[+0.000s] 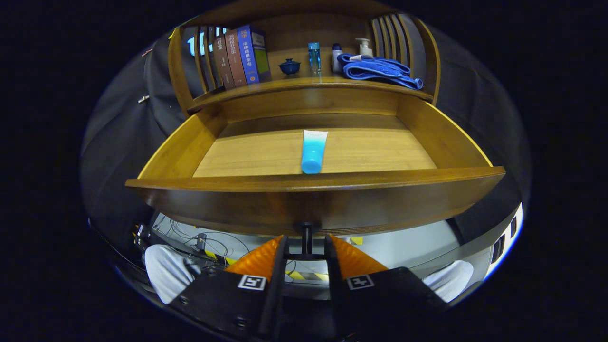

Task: Pull open the drawer, take out the items inside it, and place them on the countertop above the cabinet.

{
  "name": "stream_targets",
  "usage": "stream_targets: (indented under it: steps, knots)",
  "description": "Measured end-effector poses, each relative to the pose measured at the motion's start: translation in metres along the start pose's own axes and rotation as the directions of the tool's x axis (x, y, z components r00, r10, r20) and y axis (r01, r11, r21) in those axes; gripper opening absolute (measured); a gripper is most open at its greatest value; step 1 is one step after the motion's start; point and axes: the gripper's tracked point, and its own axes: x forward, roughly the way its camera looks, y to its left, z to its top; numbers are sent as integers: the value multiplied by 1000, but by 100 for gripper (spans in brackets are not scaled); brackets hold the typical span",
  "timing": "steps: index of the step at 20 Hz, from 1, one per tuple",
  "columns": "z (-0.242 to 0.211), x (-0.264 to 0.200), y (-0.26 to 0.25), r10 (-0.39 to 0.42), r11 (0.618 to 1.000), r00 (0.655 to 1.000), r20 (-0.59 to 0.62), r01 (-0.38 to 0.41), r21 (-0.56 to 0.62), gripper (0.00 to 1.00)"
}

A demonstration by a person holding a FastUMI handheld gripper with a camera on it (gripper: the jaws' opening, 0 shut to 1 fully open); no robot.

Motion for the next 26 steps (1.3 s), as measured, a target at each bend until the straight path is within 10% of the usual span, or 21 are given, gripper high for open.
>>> stream_targets:
  steps: [4, 15, 26]
  knots:
    - [10, -26, -10, -56, 998, 998, 18, 57, -20, 100]
    - [148, -22, 11, 19, 1000, 988, 152, -23, 21, 97]
    - [133, 114, -1, -17, 1000, 957, -289, 17, -2, 98]
